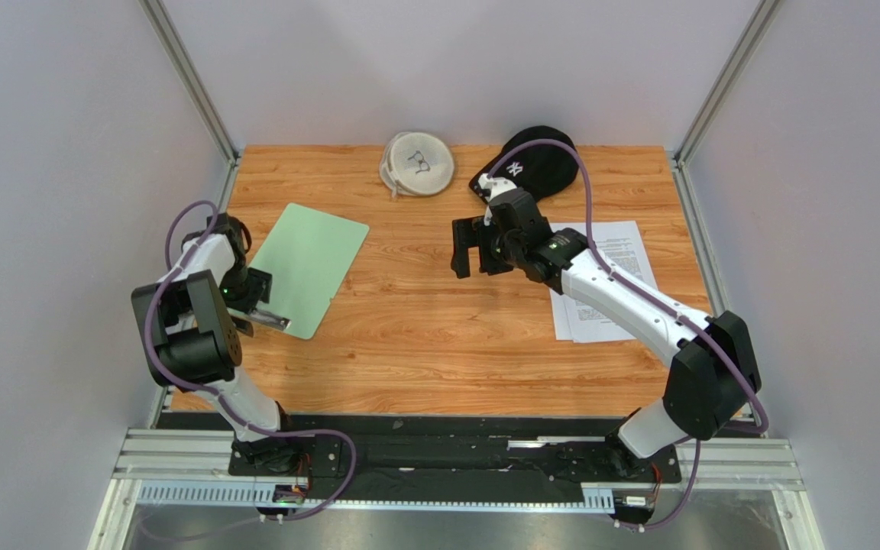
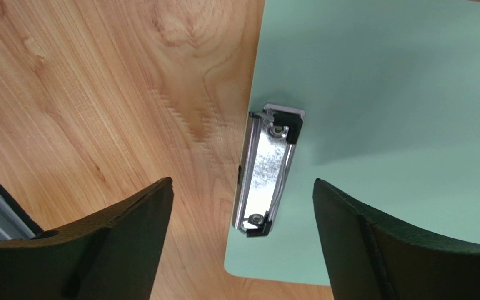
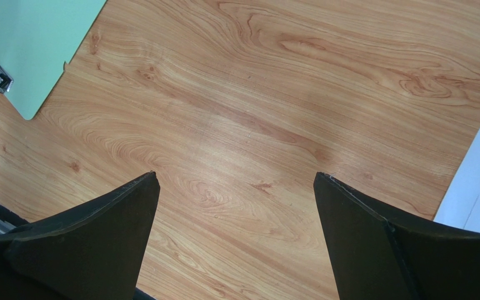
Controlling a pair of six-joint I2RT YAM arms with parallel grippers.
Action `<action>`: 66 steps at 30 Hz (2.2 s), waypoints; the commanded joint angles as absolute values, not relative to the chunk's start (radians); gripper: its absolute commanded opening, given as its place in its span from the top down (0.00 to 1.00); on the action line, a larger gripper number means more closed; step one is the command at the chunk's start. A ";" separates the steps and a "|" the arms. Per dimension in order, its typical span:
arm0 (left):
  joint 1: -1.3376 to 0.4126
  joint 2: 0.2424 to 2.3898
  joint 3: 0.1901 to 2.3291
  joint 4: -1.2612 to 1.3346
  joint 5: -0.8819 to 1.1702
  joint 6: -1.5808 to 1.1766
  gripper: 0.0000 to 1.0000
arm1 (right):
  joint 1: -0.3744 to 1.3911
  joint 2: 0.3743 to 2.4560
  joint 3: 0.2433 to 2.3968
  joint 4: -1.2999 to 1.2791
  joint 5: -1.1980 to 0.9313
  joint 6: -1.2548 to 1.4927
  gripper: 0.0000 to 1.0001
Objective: Put the files into the folder
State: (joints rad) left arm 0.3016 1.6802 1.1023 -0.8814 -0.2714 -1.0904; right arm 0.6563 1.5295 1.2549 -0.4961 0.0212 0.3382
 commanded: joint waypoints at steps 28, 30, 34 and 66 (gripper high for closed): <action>0.319 1.585 0.968 -0.779 -0.134 -0.986 1.00 | 0.652 1.512 1.212 -0.413 0.060 0.328 0.01; 0.319 1.574 0.965 -0.798 -0.132 -0.953 1.00 | 0.652 1.519 1.216 -0.417 0.060 0.328 0.01; 0.316 1.531 0.979 -0.796 -0.158 -0.862 1.00 | 0.650 1.528 1.218 -0.413 0.063 0.324 0.01; 0.371 2.359 2.021 -0.710 0.026 -0.899 0.26 | 0.650 1.559 1.226 -0.428 0.052 0.307 0.00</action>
State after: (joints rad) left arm 0.3431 2.2345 1.9057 -0.7197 -0.0265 -0.8341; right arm 0.6533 1.5841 1.2327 -0.4587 0.0544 0.3172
